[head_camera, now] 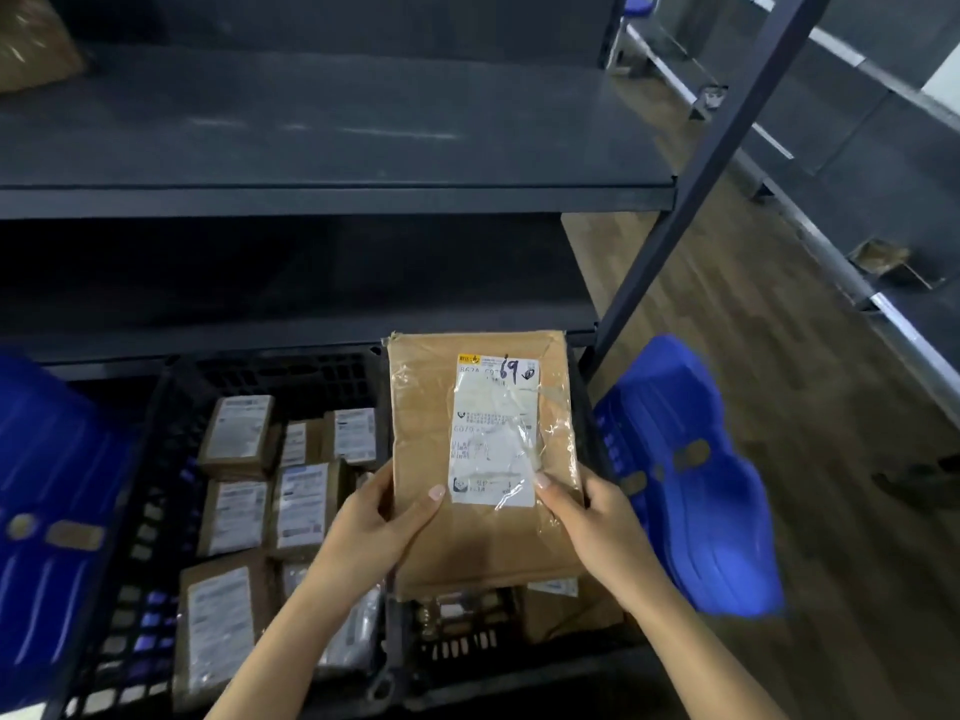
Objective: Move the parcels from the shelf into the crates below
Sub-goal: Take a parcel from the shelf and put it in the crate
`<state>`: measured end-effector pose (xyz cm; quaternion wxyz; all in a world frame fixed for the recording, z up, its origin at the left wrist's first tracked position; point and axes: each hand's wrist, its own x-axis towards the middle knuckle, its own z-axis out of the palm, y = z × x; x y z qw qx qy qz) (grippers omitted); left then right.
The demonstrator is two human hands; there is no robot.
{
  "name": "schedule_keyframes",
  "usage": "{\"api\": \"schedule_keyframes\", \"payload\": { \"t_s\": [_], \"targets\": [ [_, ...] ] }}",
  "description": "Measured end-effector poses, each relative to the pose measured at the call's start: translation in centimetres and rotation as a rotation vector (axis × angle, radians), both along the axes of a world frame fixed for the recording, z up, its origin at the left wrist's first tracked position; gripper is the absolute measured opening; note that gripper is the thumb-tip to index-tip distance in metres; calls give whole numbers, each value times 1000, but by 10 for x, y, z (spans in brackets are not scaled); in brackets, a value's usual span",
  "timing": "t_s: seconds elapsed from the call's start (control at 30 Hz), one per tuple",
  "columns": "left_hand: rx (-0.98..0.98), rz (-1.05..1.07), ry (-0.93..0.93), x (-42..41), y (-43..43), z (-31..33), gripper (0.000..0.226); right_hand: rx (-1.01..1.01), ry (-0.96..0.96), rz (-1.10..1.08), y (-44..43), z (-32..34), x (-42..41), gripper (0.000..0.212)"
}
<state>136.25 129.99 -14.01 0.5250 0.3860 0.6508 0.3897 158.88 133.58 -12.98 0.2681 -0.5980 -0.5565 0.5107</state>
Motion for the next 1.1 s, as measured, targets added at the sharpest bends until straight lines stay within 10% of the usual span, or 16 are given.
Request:
{"api": "schedule_keyframes", "payload": {
  "t_s": [0.23,0.43,1.1],
  "targets": [
    [-92,35,-13,42,-15,-22,29,-116,-20,75,-1,-32,42,56],
    [-200,61,-23,41,-18,-48,24,-227,-45,61,-8,-70,38,17],
    [-297,83,338,43,-17,-130,19,-315,-43,109,0,-159,17,8]
  ]
}}
